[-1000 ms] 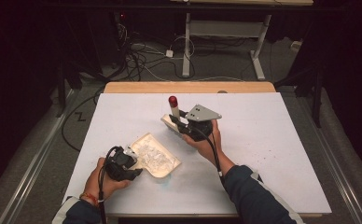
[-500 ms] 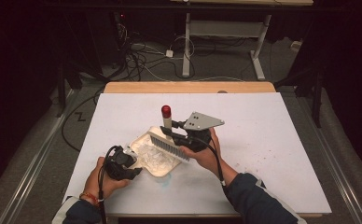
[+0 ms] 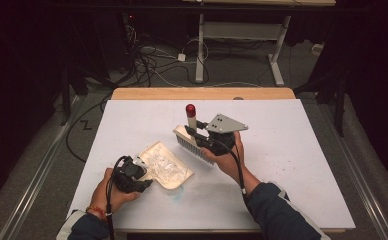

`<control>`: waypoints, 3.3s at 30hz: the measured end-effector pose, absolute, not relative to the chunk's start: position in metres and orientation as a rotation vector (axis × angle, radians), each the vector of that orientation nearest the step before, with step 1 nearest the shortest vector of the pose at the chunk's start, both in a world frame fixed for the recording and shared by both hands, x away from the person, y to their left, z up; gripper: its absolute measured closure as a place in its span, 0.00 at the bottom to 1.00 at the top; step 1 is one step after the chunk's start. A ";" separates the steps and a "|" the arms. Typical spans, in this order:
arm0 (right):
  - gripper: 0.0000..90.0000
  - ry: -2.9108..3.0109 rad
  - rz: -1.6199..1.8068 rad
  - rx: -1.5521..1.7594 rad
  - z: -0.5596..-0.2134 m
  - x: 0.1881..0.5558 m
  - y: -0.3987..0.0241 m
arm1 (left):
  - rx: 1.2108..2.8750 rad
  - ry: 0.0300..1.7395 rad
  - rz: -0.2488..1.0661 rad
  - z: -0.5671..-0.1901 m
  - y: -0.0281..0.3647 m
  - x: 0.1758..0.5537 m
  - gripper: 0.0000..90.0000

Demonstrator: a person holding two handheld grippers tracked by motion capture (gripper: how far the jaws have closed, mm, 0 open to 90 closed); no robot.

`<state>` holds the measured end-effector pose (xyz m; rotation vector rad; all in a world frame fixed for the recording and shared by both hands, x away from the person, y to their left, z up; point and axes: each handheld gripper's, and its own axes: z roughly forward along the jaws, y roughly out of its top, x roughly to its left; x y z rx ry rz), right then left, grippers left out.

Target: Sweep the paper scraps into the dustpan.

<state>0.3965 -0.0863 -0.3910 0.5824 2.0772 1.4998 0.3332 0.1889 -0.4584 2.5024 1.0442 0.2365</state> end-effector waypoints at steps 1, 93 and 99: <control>0.78 2.081 1.488 0.587 -0.394 0.398 -0.084 | 2.502 1.044 0.237 -0.458 0.189 0.333 0.70; 0.78 2.188 1.416 0.470 -0.396 0.414 -0.062 | 2.479 1.087 0.251 -0.459 0.198 0.337 0.70; 0.78 2.271 1.465 0.368 -0.394 0.395 -0.055 | 2.475 1.098 0.253 -0.460 0.198 0.337 0.70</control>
